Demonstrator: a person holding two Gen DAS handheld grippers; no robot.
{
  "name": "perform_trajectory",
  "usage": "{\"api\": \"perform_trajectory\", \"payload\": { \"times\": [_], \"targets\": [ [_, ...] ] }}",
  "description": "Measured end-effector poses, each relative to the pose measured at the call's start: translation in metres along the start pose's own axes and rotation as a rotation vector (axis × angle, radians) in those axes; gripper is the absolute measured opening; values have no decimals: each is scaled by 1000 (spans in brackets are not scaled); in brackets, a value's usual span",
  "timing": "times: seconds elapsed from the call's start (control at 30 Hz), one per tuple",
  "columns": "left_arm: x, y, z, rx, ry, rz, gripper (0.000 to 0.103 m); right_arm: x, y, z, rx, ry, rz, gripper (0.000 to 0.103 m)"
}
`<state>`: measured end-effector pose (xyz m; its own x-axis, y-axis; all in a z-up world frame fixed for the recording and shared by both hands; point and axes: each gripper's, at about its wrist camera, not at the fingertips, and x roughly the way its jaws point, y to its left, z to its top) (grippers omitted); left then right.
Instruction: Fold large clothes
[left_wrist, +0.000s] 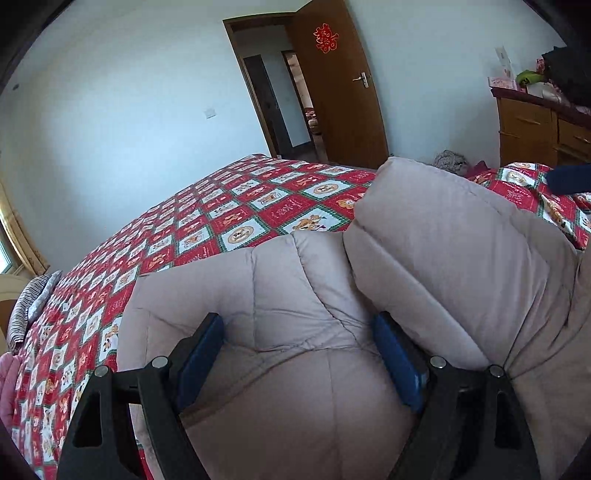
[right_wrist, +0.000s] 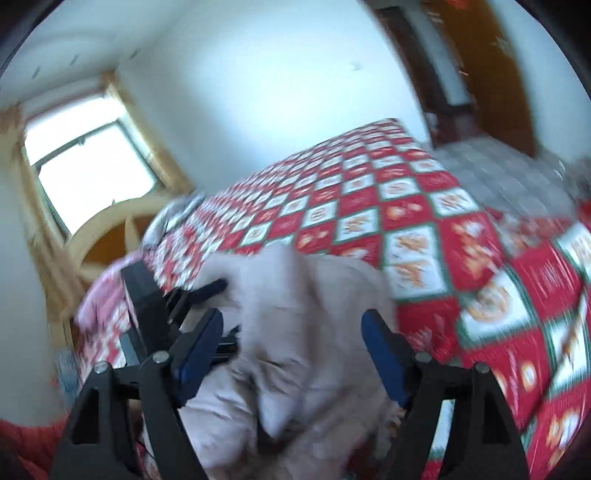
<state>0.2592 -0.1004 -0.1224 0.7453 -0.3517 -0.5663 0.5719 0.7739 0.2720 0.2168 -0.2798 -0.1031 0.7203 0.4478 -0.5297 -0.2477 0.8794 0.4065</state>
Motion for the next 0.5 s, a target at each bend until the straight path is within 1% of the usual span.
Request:
{"api": "perform_trajectory", "payload": {
  "times": [0.03, 0.07, 0.1, 0.17, 0.2, 0.3, 0.37, 0.43, 0.5],
  "targets": [
    [-1, 1, 0, -4, 0, -2, 83, 20, 9, -1, -54, 59, -39, 48],
    [-1, 2, -1, -9, 1, -3, 83, 31, 10, -4, -70, 102, -46, 22],
    [-1, 3, -1, -14, 2, -3, 83, 43, 9, -8, -72, 135, -56, 22],
    [-3, 9, -3, -40, -2, -16, 84, 54, 1, -14, -61, 151, -119, 18],
    [-5, 12, -4, -60, -9, -34, 84, 56, -5, -19, -24, 150, -147, 18],
    [-10, 22, -7, -117, -32, -53, 87, 63, -15, -41, 58, 165, -175, 17],
    [-14, 29, -10, -162, -52, -44, 90, 64, -11, -55, 57, 139, -212, 14],
    [-14, 38, -13, -221, -57, -23, 92, 63, -9, -66, 98, 105, -228, 14],
    [-9, 44, -13, -261, -40, -41, 92, 63, -9, -70, 117, 84, -232, 14]
  ]
}}
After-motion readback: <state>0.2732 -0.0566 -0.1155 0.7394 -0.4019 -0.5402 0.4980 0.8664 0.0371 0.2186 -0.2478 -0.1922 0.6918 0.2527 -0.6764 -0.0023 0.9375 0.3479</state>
